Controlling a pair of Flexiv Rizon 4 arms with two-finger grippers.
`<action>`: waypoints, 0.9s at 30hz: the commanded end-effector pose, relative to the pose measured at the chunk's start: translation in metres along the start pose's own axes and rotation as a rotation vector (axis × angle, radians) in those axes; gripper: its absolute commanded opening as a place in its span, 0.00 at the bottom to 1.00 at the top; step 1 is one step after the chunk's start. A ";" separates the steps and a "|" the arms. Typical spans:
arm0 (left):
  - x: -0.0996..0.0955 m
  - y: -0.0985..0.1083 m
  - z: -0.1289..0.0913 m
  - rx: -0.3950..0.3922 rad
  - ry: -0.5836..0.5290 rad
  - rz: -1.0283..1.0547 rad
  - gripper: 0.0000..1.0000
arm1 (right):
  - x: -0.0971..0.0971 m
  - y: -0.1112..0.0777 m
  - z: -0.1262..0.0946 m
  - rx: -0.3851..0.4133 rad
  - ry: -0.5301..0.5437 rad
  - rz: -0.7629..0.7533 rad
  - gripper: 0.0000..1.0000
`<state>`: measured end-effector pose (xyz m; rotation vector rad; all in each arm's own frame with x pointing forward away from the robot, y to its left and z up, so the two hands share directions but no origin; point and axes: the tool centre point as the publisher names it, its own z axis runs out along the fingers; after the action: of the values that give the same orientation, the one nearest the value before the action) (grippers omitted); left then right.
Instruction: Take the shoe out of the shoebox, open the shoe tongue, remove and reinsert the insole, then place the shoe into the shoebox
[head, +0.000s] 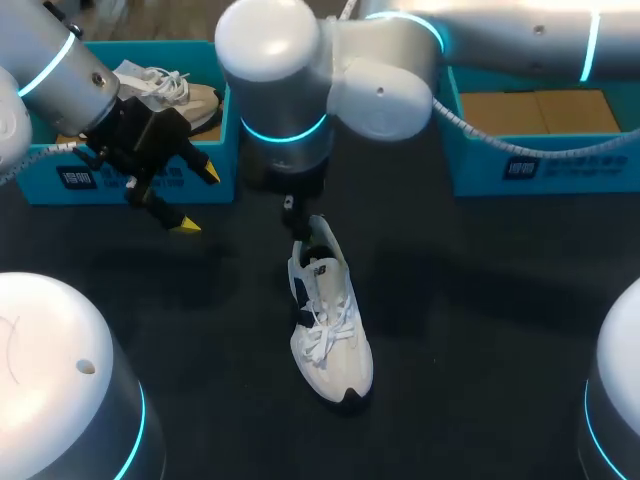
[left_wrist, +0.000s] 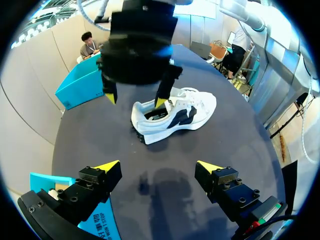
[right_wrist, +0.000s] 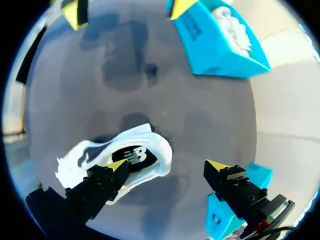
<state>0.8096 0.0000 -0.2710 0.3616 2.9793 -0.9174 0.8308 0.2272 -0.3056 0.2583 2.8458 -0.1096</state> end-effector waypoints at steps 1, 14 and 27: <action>0.000 0.000 0.000 -0.003 0.001 0.000 1.00 | 0.000 0.007 0.019 0.028 0.002 -0.152 1.00; 0.000 0.000 0.000 -0.003 0.001 0.000 1.00 | -0.003 0.003 0.064 -0.009 -0.019 -0.180 0.81; 0.000 0.000 0.000 -0.003 0.001 0.000 1.00 | -0.002 -0.003 0.079 -0.026 0.008 -0.242 0.45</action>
<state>0.8096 0.0000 -0.2710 0.3617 2.9794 -0.9174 0.8534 0.2179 -0.3789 -0.0847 2.8695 -0.1330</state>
